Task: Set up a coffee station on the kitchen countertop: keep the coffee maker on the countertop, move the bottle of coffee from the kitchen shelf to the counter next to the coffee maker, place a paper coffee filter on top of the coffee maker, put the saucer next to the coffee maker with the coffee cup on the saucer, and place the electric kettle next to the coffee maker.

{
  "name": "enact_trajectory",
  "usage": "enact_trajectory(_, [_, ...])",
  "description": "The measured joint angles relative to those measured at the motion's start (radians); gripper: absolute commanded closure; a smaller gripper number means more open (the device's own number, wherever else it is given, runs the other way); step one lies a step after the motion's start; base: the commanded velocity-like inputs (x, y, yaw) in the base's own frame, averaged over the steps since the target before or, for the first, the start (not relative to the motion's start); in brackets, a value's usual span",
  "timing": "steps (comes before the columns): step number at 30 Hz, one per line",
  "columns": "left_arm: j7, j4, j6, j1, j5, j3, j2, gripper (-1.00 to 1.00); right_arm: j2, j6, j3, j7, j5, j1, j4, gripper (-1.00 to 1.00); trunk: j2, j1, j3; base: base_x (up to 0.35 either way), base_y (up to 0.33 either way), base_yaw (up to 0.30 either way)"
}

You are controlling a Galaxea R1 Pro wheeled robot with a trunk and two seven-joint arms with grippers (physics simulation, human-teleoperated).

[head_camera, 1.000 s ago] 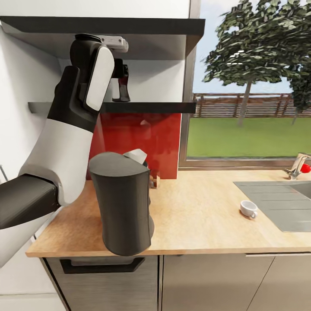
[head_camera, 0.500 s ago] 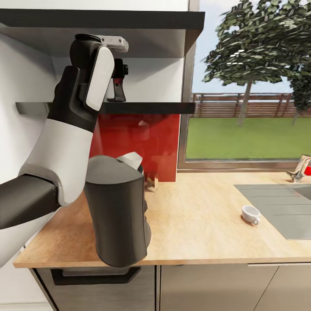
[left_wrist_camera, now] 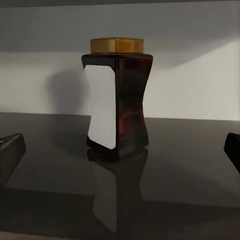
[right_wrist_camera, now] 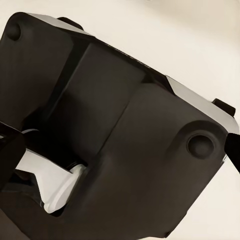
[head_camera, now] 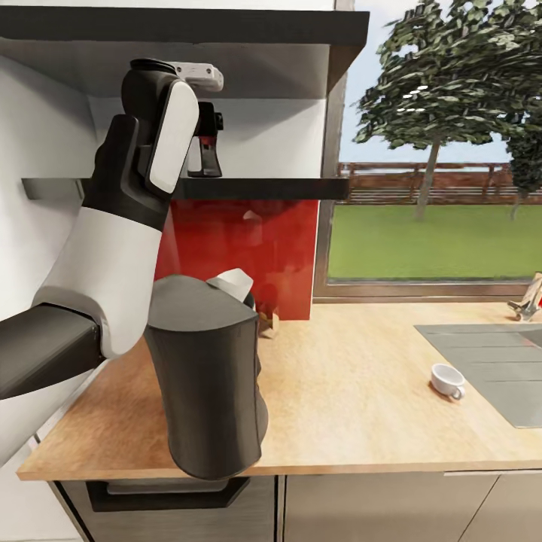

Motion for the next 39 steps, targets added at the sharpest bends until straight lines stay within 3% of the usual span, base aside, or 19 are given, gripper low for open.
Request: enact_trajectory(39, [0.002,-0.005,0.0,0.001,0.0,0.003,0.001,-1.0,0.0,0.0,0.003,0.001,0.0,0.019,0.003,-1.0,0.0,0.0,0.0,0.021,0.016,0.0])
